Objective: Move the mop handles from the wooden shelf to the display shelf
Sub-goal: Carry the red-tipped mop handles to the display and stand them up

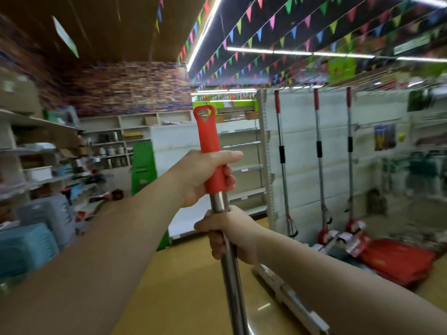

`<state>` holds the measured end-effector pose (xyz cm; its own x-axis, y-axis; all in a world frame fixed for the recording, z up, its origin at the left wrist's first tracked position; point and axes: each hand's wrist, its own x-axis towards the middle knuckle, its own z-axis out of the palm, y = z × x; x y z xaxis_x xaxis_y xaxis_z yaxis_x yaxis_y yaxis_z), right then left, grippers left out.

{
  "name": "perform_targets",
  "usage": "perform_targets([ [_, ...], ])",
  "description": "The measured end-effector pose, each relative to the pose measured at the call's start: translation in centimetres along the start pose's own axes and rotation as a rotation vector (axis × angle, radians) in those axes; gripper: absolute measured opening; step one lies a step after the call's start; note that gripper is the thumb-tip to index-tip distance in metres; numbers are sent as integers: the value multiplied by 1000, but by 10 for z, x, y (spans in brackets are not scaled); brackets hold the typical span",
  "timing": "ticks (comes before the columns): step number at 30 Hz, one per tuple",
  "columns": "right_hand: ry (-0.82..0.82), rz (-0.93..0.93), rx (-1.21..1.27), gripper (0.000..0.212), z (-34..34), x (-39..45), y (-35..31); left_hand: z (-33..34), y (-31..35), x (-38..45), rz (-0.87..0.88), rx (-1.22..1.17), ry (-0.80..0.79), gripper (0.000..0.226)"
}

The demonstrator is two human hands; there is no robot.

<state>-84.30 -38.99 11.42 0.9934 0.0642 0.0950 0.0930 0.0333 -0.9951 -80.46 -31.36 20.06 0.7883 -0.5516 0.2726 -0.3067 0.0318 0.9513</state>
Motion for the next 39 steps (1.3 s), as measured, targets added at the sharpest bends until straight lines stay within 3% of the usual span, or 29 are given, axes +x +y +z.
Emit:
perform_targets([
  [14,-15,-14,-167,20,-146,13,-44,100,16,109,146,-56,-86,17],
  [18,8,-54,-425,17,-187,25,-60,121,20,141,184,-107,-115,17],
  [24,215,-82,-805,32,-236,37,-62,138,0,199,177,-138,-215,18],
  [27,392,-142,-905,25,-251,45,-50,151,-10,226,176,-155,-266,19],
  [33,724,-142,-959,24,-285,64,-45,178,-14,273,213,-155,-557,15],
  [36,806,-99,-995,23,-309,67,-52,184,-13,291,265,-49,-710,17],
  [39,833,-66,-1040,23,-332,67,-63,194,-15,310,358,100,-726,32],
])
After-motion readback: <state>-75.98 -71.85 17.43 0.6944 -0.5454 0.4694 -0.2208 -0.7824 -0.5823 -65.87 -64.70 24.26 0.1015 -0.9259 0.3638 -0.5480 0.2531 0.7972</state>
